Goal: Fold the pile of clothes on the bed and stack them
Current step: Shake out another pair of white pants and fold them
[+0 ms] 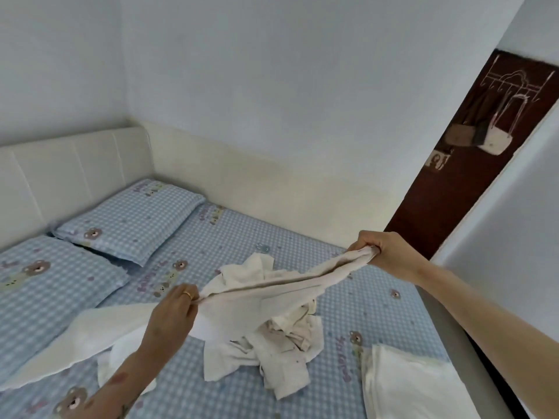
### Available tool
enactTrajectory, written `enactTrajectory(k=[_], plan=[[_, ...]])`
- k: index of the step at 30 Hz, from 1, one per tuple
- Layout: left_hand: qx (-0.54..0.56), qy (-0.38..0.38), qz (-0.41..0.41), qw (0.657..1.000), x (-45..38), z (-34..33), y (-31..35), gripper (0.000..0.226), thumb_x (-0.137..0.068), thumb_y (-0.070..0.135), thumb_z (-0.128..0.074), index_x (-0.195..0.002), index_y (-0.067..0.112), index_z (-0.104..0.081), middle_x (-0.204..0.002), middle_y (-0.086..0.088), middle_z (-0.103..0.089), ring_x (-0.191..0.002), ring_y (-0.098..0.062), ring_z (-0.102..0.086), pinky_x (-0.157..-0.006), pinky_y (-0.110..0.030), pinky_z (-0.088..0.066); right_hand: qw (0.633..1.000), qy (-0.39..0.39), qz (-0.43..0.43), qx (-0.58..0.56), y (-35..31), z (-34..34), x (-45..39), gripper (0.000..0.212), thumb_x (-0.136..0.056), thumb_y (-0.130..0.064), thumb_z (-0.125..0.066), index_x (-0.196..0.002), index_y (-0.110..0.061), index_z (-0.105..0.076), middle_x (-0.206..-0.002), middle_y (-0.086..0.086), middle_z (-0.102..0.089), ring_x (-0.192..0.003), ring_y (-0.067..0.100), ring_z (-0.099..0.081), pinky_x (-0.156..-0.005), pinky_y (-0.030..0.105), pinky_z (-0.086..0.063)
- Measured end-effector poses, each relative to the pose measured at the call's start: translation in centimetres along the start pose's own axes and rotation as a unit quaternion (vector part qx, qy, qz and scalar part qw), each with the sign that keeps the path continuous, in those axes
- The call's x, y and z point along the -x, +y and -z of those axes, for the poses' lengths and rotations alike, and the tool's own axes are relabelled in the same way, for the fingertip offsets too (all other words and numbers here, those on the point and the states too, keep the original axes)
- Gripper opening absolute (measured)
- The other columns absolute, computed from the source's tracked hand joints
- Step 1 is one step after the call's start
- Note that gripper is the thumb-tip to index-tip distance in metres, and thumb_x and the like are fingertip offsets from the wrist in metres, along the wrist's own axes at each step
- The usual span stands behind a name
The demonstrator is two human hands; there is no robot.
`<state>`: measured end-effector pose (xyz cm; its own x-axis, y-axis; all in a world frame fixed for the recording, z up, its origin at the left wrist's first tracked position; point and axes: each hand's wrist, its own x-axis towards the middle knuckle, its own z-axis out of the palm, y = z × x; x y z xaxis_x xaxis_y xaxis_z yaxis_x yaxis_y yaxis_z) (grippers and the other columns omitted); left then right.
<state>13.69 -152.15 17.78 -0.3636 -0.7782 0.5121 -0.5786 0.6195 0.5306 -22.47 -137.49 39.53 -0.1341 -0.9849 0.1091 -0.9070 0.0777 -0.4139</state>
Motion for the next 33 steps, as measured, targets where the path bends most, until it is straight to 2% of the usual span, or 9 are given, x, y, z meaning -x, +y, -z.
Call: enactTrajectory(k=[6, 11, 15, 18, 22, 25, 28, 30, 33], plan=[[0.031, -0.087, 0.043, 0.995, 5.1, -6.3, 0.5, 0.035, -0.065, -0.015, -0.069, -0.067, 0.012, -0.048, -0.069, -0.001, -0.05, -0.067, -0.026, -0.055, -0.052, -0.031, -0.042, 0.999, -0.028, -0.029, 0.013, 5.5, -4.7, 1.1, 0.029, -0.08, 0.004, -0.067, -0.083, -0.025, -0.069, -0.083, -0.027, -0.068, -0.08, -0.006, -0.063, -0.066, 0.014, -0.048], [0.043, -0.108, 0.046, 0.992, 7.8, -10.3, 1.1, 0.047, -0.059, -0.016, -0.069, -0.068, 0.018, -0.038, -0.069, 0.007, -0.041, -0.066, -0.011, -0.039, -0.051, -0.028, -0.035, 0.999, -0.041, -0.023, -0.005, 10.3, -7.1, 3.5, 0.031, -0.081, 0.001, -0.067, -0.086, -0.029, -0.069, -0.087, -0.019, -0.071, -0.081, -0.003, -0.065, -0.07, 0.021, -0.052], [0.009, -0.133, -0.012, 0.991, 10.4, -12.9, 1.9, 0.039, -0.055, -0.003, -0.065, -0.073, 0.019, -0.04, -0.068, 0.001, -0.049, -0.071, -0.012, -0.04, -0.046, -0.028, -0.043, 0.999, -0.014, 0.008, 0.049, 14.6, -10.1, 7.2, 0.036, -0.074, 0.012, -0.065, -0.091, -0.02, -0.071, -0.09, -0.01, -0.072, -0.078, 0.007, -0.065, -0.068, 0.028, -0.051], [0.003, -0.17, -0.065, 0.983, 13.3, -15.2, 2.9, 0.032, -0.055, 0.008, -0.054, -0.078, 0.022, -0.036, -0.077, 0.006, -0.045, -0.072, -0.01, -0.041, -0.05, -0.021, -0.041, 0.992, 0.011, 0.066, 0.111, 18.5, -13.3, 12.1, 0.045, -0.061, 0.017, -0.068, -0.092, -0.017, -0.071, -0.093, -0.01, -0.072, -0.084, 0.011, -0.066, -0.077, 0.027, -0.045], [-0.043, -0.255, -0.163, 0.952, 19.1, -20.7, 3.3, 0.025, -0.056, 0.019, -0.043, -0.081, 0.019, -0.038, -0.083, 0.006, -0.031, -0.068, -0.01, -0.033, -0.044, -0.019, -0.041, 0.973, -0.101, 0.098, 0.181, 24.2, -19.0, 19.8, 0.051, -0.045, 0.0, -0.072, -0.087, -0.027, -0.062, -0.096, -0.017, -0.069, -0.09, 0.002, -0.063, -0.078, 0.019, -0.032], [-0.101, -0.272, -0.204, 0.935, 25.6, -26.0, 2.4, 0.013, -0.069, 0.013, -0.036, -0.074, 0.017, -0.048, -0.078, 0.0, -0.028, -0.062, -0.011, -0.03, -0.034, -0.017, -0.037, 0.965, -0.144, 0.135, 0.173, 28.7, -25.2, 25.7, 0.027, -0.08, -0.005, -0.045, -0.089, -0.03, -0.045, -0.092, -0.023, -0.069, -0.091, -0.003, -0.061, -0.086, 0.021, -0.032], [-0.138, -0.29, -0.2, 0.926, 31.4, -30.4, 0.9, 0.038, -0.093, 0.01, -0.008, -0.075, 0.017, -0.042, -0.08, 0.001, -0.032, -0.065, -0.01, -0.038, -0.037, -0.011, -0.041, 0.942, -0.209, 0.13, 0.228, 32.7, -32.5, 31.4, 0.036, -0.1, -0.017, -0.014, -0.087, -0.031, -0.044, -0.089, -0.024, -0.068, -0.097, -0.003, -0.053, -0.088, 0.023, -0.032], [-0.142, -0.299, -0.195, 0.923, 34.4, -32.8, 0.6, 0.016, -0.078, 0.007, -0.024, -0.08, 0.017, -0.037, -0.083, -0.002, -0.033, -0.068, -0.015, -0.04, -0.037, -0.012, -0.043, 0.931, -0.259, 0.099, 0.239, 34.5, -36.5, 34.7, 0.047, -0.1, -0.016, -0.014, -0.081, -0.032, -0.054, -0.086, -0.022, -0.069, -0.09, -0.003, -0.061, -0.084, 0.024, -0.033], [-0.104, -0.344, -0.152, 0.921, 37.3, -34.8, 0.0, 0.025, -0.06, 0.009, -0.035, -0.084, 0.01, -0.04, -0.087, -0.007, -0.035, -0.057, -0.023, -0.058, -0.039, -0.017, -0.047, 0.928, -0.285, 0.086, 0.225, 36.2, -41.0, 38.5, 0.038, -0.099, -0.016, -0.02, -0.081, -0.029, -0.051, -0.091, -0.019, -0.068, -0.09, 0.0, -0.064, -0.086, 0.026, -0.034]])
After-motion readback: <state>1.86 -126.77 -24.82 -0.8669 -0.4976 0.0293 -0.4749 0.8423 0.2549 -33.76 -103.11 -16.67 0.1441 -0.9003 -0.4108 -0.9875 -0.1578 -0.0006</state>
